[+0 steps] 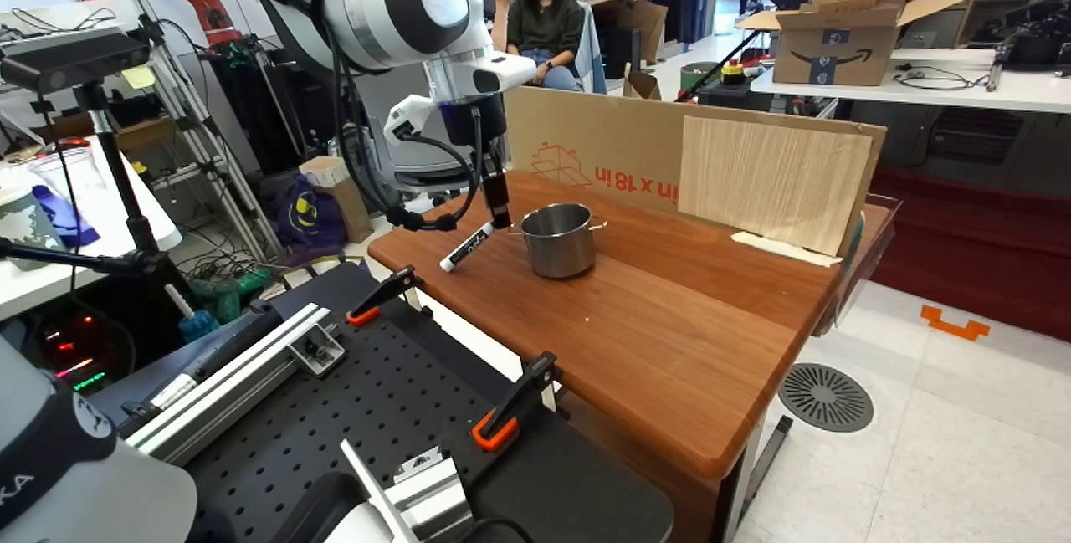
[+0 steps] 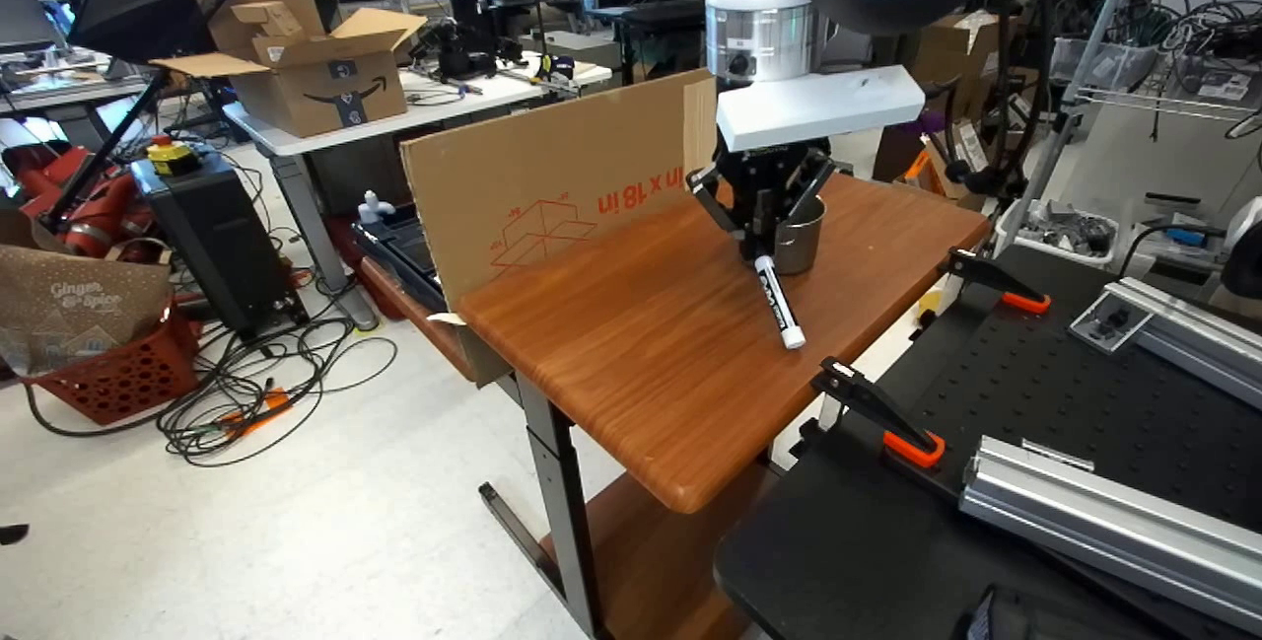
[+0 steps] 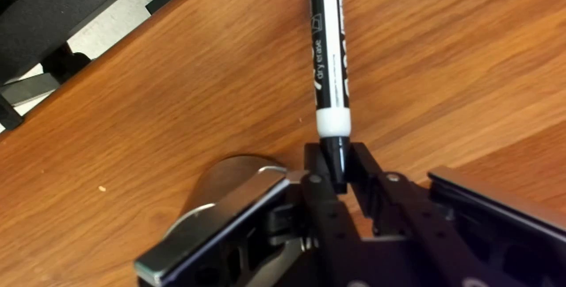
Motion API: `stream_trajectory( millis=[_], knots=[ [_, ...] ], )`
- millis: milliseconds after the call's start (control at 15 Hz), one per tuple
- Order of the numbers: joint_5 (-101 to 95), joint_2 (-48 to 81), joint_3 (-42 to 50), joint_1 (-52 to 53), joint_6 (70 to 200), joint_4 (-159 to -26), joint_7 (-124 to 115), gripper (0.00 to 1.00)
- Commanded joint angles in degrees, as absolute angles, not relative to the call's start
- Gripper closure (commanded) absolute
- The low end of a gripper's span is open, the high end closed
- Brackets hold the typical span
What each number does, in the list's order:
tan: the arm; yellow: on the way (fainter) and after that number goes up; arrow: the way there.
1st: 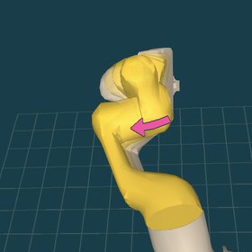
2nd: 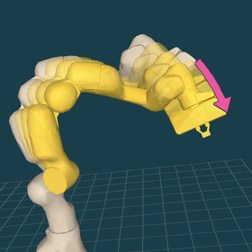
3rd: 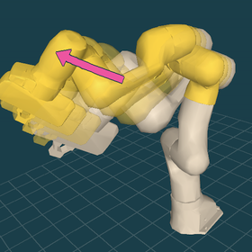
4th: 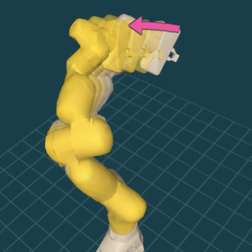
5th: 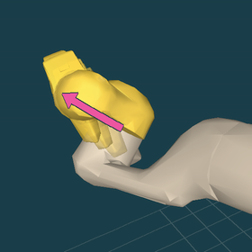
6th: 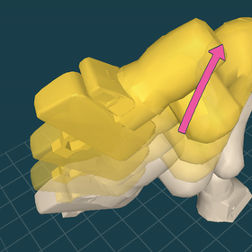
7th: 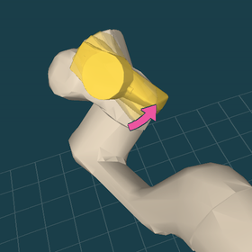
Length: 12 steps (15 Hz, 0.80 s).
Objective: Remove the marker from the pot and put it on the table
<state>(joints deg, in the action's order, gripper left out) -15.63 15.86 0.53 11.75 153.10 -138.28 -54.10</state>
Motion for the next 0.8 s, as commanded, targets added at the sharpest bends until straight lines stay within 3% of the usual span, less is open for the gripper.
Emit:
stream_trajectory(
  millis=[0, 733],
  knots=[
    [-18.76, 18.79, 2.79, 15.33, 153.82, -135.89, -57.95, 0.95],
    [-19.78, 26.72, 5.64, 20.17, 152.92, -128.34, -61.07, 0.95]
  ],
)
